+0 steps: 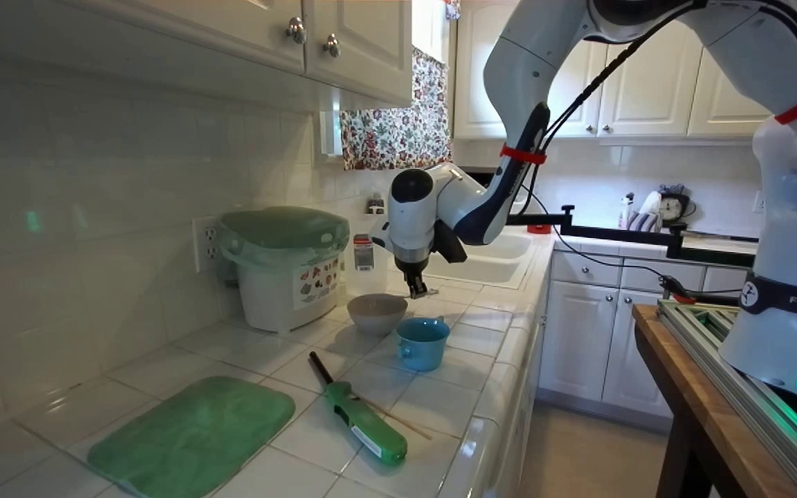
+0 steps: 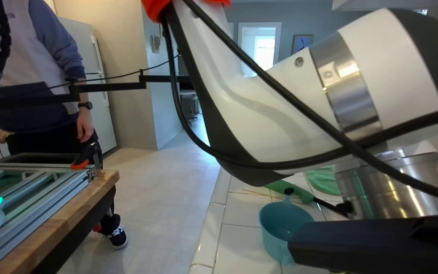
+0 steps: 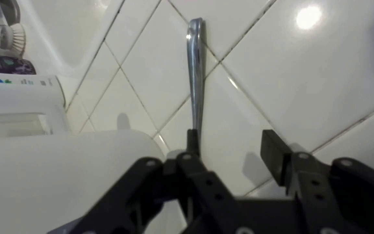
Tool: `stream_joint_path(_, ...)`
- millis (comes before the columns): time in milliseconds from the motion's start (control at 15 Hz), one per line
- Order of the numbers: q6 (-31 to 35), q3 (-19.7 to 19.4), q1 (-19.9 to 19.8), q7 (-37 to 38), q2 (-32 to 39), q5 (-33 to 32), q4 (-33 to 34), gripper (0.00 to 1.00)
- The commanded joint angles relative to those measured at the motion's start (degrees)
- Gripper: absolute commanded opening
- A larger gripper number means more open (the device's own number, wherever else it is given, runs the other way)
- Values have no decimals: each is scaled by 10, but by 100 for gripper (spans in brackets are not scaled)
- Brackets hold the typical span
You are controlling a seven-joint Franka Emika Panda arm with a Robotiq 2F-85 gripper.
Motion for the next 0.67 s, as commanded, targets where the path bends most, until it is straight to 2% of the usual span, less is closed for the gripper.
stream_joint_path(0,15,7,-11,0,25,7,33,85)
stream_joint_path(133,26,6,-15,4,40,9,49,99)
stream_joint_path(600,59,0,-24,9,89,31,109,100)
